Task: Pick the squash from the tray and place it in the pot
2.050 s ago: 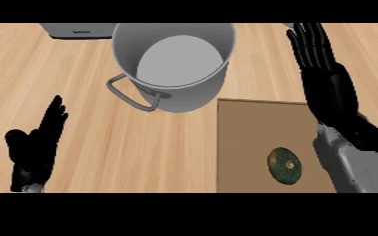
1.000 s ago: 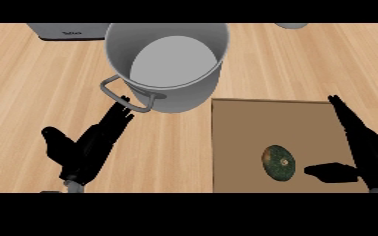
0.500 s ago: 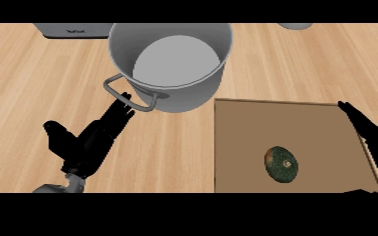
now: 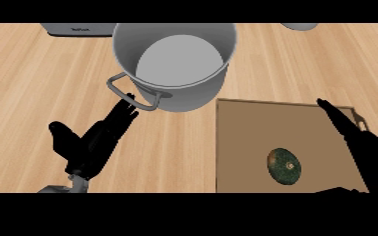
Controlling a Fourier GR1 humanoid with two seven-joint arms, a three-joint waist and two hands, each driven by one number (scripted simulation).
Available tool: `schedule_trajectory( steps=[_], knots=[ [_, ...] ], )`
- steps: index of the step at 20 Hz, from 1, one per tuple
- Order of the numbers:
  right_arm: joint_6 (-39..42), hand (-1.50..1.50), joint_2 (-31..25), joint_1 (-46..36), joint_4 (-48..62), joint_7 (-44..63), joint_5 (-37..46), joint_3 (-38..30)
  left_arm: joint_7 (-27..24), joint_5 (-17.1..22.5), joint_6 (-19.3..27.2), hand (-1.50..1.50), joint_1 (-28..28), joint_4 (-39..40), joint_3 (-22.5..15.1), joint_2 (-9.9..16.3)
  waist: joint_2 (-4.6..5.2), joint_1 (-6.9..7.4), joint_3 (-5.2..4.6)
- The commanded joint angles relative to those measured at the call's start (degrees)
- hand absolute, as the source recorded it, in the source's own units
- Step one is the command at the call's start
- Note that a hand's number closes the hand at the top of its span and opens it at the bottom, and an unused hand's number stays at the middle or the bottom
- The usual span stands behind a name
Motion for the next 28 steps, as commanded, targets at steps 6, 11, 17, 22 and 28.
schedule_trajectory(
  steps=[6,11,17,22,28],
  knots=[
    [0.8,-1.50,8.7,-3.3,8.3,7.6,9.8,8.7,-3.0,-1.8,-2.9,0.00,1.9,1.8,0.3,-1.0,0.07,0.30,0.02],
    [3.4,-1.50,5.6,1.0,8.1,6.6,12.8,6.8,1.1,-1.3,-1.9,0.00,0.6,0.1,1.6,-0.9,-0.06,-0.38,0.05],
    [4.5,-1.50,8.2,2.0,11.9,4.9,16.0,6.5,2.7,-2.6,-1.2,0.00,0.1,-1.4,1.6,-2.3,-0.01,-0.21,0.07],
    [6.6,-1.50,11.9,2.8,12.8,3.5,17.8,6.7,0.5,-3.3,-3.1,0.00,0.7,1.1,3.0,-3.6,0.02,-0.24,0.07],
    [5.2,-1.50,14.9,7.7,14.6,1.6,23.2,8.9,1.9,-3.5,-4.4,0.00,-1.3,2.1,4.6,-4.2,-0.01,-0.45,0.07]
  ],
)
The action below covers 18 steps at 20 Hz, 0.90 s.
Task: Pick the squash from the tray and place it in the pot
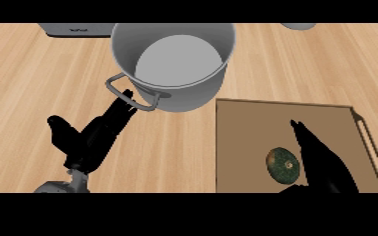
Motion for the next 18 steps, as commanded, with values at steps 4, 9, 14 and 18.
schedule_trajectory(
  steps=[4,9,14,18],
  knots=[
    [2.5,-1.50,3.8,0.6,2.5,3.3,3.0,-2.0,0.0,-2.2,-0.7,0.00,0.1,1.1,0.3,-2.4,0.00,-0.06,0.01],
    [3.3,-1.50,5.7,0.7,6.7,-0.4,4.5,-3.1,-0.1,-2.5,-2.0,0.00,4.2,-1.6,0.7,-2.6,-0.01,0.16,0.01],
    [3.7,-1.50,5.7,1.2,10.5,-5.2,3.6,-8.0,5.7,-3.6,-0.8,0.00,-0.8,-3.1,1.6,-3.8,0.01,0.00,0.03],
    [-0.4,-1.50,9.6,4.1,12.7,-7.8,9.5,-4.3,1.7,-4.3,-3.2,0.00,0.1,0.3,3.6,-4.4,0.00,-0.04,0.02]
  ],
)
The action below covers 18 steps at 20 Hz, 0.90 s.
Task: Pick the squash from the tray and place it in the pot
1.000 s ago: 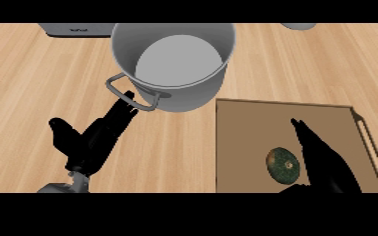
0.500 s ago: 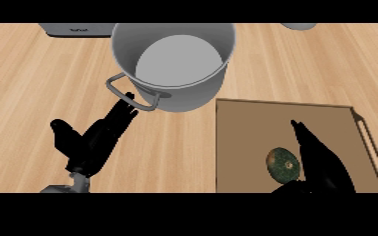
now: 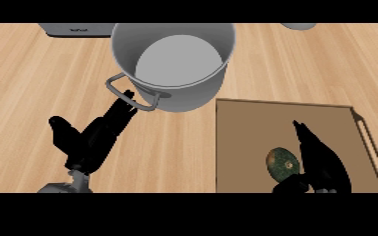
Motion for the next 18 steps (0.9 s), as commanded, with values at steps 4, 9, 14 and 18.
schedule_trajectory(
  steps=[4,9,14,18],
  knots=[
    [0.1,1.50,1.6,3.0,1.5,-8.9,-2.8,-1.7,-3.7,-2.5,-1.3,0.00,0.8,3.1,0.5,-2.0,0.02,-0.10,0.03],
    [-0.9,1.50,3.8,2.4,3.7,-12.1,2.4,-0.1,1.1,-1.8,-1.5,0.00,0.8,-1.3,2.3,-1.9,-0.02,-0.04,0.02],
    [-2.3,1.50,6.2,1.3,5.4,-13.1,7.4,1.5,0.9,-4.2,-1.6,0.00,2.1,-2.5,1.5,-3.1,-0.02,0.02,0.02],
    [1.5,1.50,8.3,1.8,-3.0,-4.4,10.4,3.9,3.5,-1.5,-3.6,0.00,-2.2,0.3,4.0,-2.8,-0.04,-0.23,-0.01]
  ],
)
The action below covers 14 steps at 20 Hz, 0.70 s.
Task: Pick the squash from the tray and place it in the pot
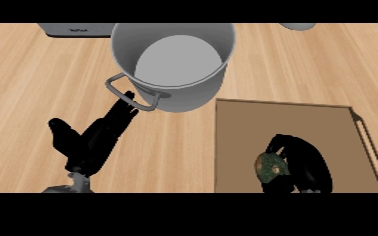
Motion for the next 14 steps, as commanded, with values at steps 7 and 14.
schedule_trajectory(
  steps=[7,14],
  knots=[
    [-11.5,1.50,13.8,-5.1,4.2,32.0,14.0,25.1,-1.7,-1.2,-0.8,0.00,0.2,2.4,-0.9,-1.3,0.08,0.53,0.12],
    [-6.1,1.50,13.9,-9.9,-0.6,39.7,27.0,24.2,-2.4,-0.8,-1.5,0.00,1.4,2.0,0.9,0.2,-0.34,-0.35,-0.03]
  ],
)
